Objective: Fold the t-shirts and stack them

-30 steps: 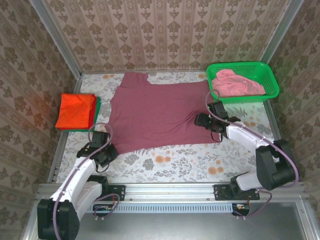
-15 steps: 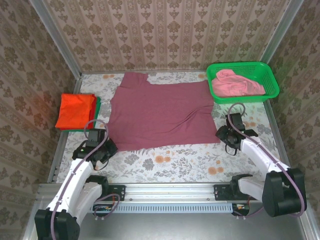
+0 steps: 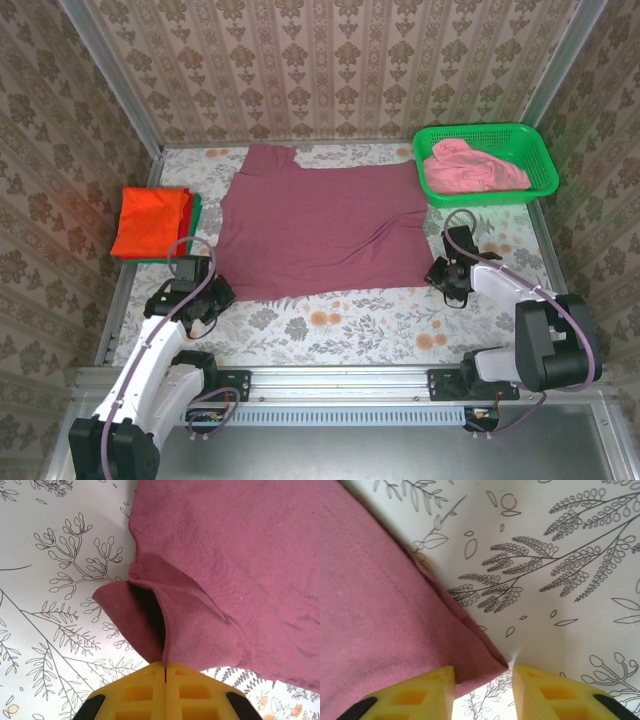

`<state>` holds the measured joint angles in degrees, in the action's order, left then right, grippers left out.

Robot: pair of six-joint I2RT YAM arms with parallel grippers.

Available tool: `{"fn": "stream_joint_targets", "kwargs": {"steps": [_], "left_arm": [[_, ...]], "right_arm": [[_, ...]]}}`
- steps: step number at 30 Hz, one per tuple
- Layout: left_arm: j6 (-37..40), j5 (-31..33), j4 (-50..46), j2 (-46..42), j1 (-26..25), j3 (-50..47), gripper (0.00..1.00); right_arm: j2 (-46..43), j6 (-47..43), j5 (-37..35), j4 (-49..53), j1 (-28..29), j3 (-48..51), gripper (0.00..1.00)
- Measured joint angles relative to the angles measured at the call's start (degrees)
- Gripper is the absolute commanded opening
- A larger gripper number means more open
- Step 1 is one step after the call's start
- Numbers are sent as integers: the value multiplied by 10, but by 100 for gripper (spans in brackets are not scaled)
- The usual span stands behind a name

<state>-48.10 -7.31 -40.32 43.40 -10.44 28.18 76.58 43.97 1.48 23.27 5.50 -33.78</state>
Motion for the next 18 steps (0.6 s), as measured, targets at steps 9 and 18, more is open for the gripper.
{"fn": "stream_joint_targets", "kwargs": {"steps": [9,18], "left_arm": [[0,0,0,0,0,0,0],[2,1,-15,-25,0,0,0]], "right_arm": [[18,-4,-8,12,0,-16,0],[-4,-10,-8,12,0,-10,0]]}}
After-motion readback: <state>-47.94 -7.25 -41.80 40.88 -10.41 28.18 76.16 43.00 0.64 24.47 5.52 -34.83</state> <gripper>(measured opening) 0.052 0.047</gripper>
